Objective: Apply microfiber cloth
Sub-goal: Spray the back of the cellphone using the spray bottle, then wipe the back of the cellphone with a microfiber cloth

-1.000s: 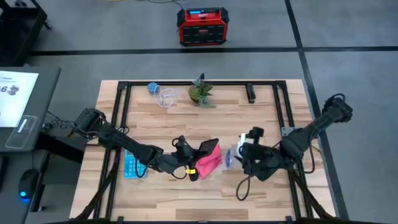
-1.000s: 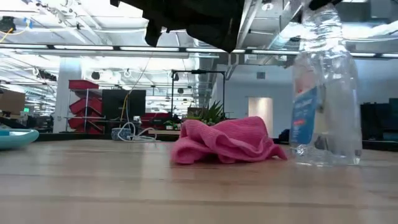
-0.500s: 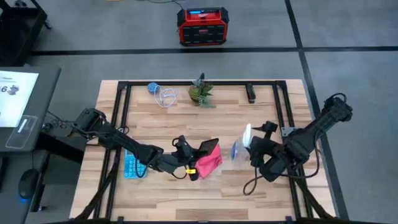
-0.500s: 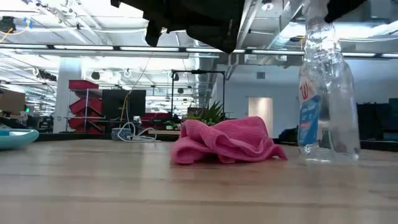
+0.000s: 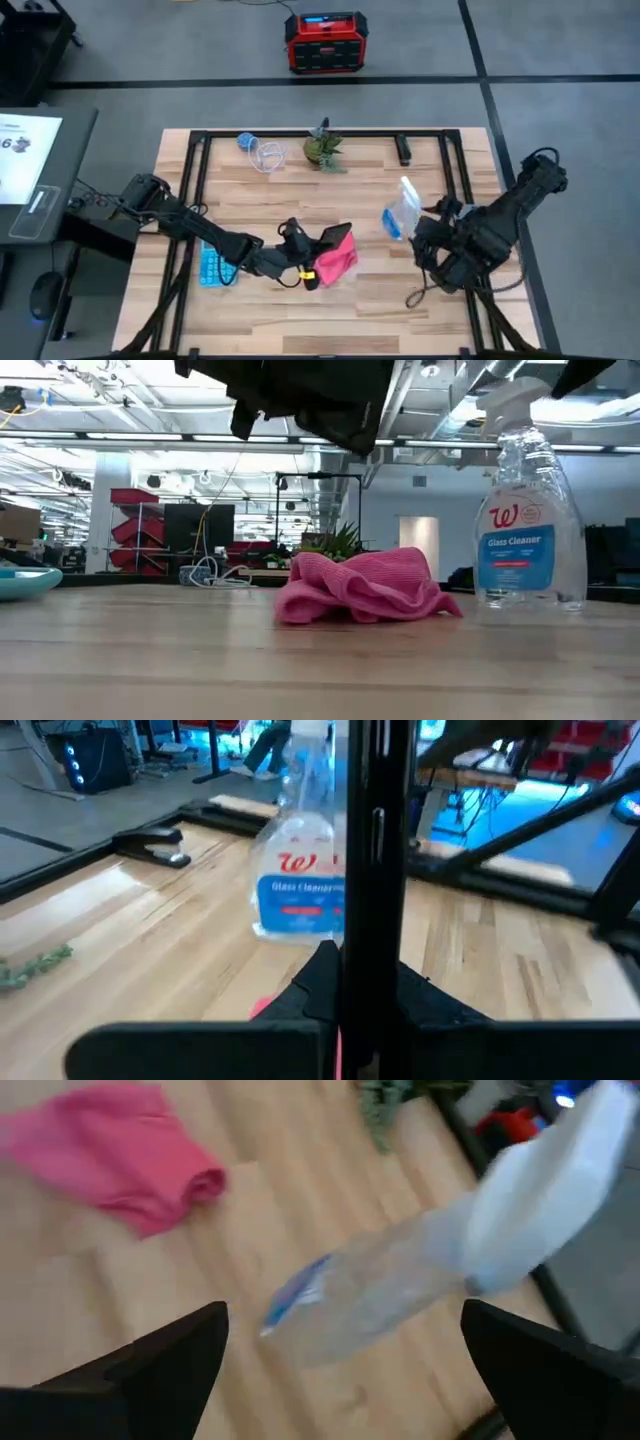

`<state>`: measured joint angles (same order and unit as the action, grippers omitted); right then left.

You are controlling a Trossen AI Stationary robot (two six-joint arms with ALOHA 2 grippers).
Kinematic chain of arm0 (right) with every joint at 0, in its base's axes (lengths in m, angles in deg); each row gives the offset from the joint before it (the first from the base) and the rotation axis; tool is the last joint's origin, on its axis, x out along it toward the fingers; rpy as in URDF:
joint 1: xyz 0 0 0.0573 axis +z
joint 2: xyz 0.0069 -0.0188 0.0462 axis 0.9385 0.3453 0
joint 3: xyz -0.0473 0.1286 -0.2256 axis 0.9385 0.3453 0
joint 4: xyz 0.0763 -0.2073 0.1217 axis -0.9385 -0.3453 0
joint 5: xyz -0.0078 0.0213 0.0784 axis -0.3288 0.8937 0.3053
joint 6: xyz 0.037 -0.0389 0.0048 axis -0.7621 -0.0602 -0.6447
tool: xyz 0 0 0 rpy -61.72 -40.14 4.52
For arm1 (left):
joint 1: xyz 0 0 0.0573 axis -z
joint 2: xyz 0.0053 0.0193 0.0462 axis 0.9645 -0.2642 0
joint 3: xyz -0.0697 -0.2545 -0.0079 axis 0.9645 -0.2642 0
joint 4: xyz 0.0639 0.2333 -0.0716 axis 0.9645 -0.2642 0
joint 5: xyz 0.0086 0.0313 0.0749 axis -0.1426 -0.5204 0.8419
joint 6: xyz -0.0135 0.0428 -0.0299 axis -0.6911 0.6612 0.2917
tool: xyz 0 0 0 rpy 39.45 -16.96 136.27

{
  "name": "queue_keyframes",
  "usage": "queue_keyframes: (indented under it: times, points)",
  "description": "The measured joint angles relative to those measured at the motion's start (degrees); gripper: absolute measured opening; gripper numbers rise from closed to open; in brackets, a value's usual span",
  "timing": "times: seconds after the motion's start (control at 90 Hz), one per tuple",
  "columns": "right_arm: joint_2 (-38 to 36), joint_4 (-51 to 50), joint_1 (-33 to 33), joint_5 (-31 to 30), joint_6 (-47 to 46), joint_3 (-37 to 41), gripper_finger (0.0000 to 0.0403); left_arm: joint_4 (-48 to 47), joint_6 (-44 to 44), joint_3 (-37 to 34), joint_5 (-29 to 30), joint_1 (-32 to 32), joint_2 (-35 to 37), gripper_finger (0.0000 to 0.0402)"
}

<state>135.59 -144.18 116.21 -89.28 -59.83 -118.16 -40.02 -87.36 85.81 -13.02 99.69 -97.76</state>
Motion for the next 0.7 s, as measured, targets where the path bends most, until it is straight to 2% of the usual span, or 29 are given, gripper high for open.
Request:
queue_keyframes:
  times: [0.1, 0.322, 0.433, 0.7]
  points:
    - [0.3, 2.1, 4.3, -0.3, -2.7, 0.0, 0.0386, 0.1, 0.7, -0.2, -0.1, -0.8, -1.7, 0.0009]
    - [2.4, 4.7, 10.1, -6.5, -8.7, 0.0, 0.0386, 1.9, 2.4, -0.8, -3.6, -2.5, -9.5, 0.0009]
    - [4.5, 7.3, 10.9, -8.0, -8.6, 0.0, 0.0386, 3.3, 1.6, -0.8, -5.9, -3.2, -13.4, 0.0009]
    - [10.3, 17.5, 9.0, -7.7, -1.1, 0.0, 0.0386, 6.7, -2.9, -0.5, -12.8, -6.0, -18.3, 0.0009]
